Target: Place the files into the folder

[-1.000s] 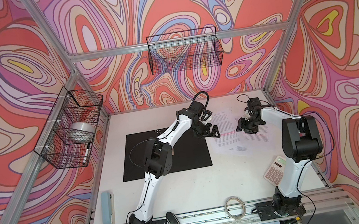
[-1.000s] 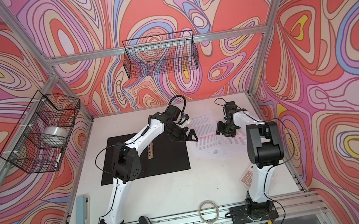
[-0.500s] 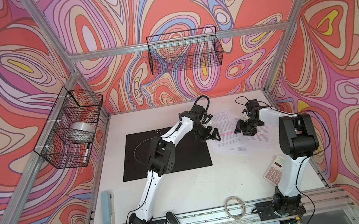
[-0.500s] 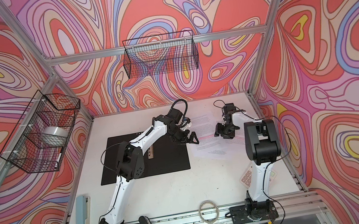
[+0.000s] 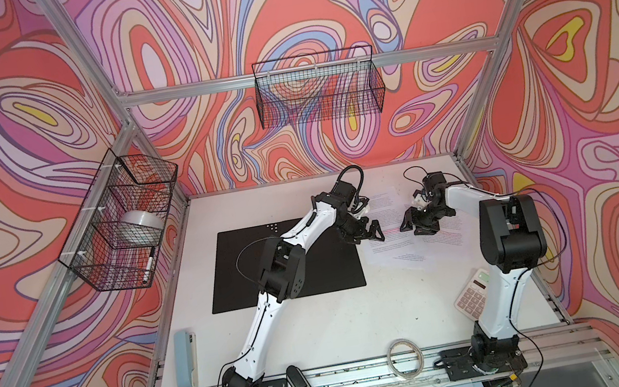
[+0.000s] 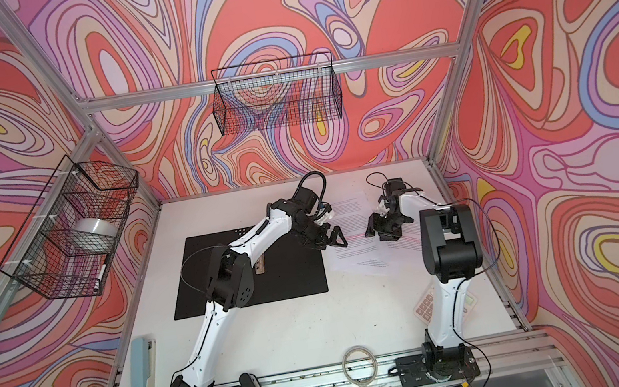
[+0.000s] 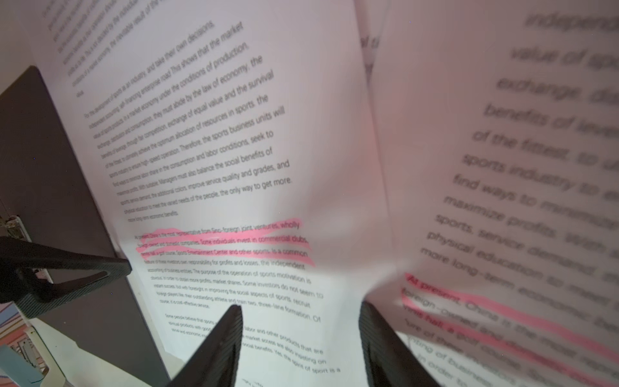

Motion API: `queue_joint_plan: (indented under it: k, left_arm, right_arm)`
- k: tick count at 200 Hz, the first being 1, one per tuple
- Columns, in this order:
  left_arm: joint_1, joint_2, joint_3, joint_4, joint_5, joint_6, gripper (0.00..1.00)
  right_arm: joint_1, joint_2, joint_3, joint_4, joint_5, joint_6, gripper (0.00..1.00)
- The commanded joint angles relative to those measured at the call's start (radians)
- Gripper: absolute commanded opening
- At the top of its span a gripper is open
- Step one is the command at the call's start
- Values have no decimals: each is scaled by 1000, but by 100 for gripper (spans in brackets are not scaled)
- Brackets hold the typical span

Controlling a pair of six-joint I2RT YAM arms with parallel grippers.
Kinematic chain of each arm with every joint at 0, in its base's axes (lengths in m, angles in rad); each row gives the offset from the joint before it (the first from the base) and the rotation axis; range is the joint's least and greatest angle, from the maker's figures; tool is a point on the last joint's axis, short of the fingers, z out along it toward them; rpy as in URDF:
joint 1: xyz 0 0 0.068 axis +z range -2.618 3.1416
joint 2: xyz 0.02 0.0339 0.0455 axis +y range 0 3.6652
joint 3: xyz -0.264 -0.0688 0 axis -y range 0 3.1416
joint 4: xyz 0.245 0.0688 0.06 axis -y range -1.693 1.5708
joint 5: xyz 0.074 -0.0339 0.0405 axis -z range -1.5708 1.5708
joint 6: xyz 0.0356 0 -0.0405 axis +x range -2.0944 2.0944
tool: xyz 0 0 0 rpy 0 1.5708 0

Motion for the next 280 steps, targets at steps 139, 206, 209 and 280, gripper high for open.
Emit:
queue_joint_plan:
  k: [139, 206, 209, 280]
  left_arm:
    - [-10, -31, 2, -54, -93, -19, 100]
    - [-12, 4, 31, -57, -76, -23, 100]
    - [-12, 7, 31, -57, -76, -24, 100]
    - [-12, 66, 65, -61, -11, -32, 100]
  right_arm:
    - [-37, -17, 49, 17, 148, -10, 61]
    - [-39, 42, 80, -16, 81, -42, 61]
    - [-39, 43, 81, -17, 81, -42, 61]
    - [-39, 78, 98, -49, 5, -60, 61]
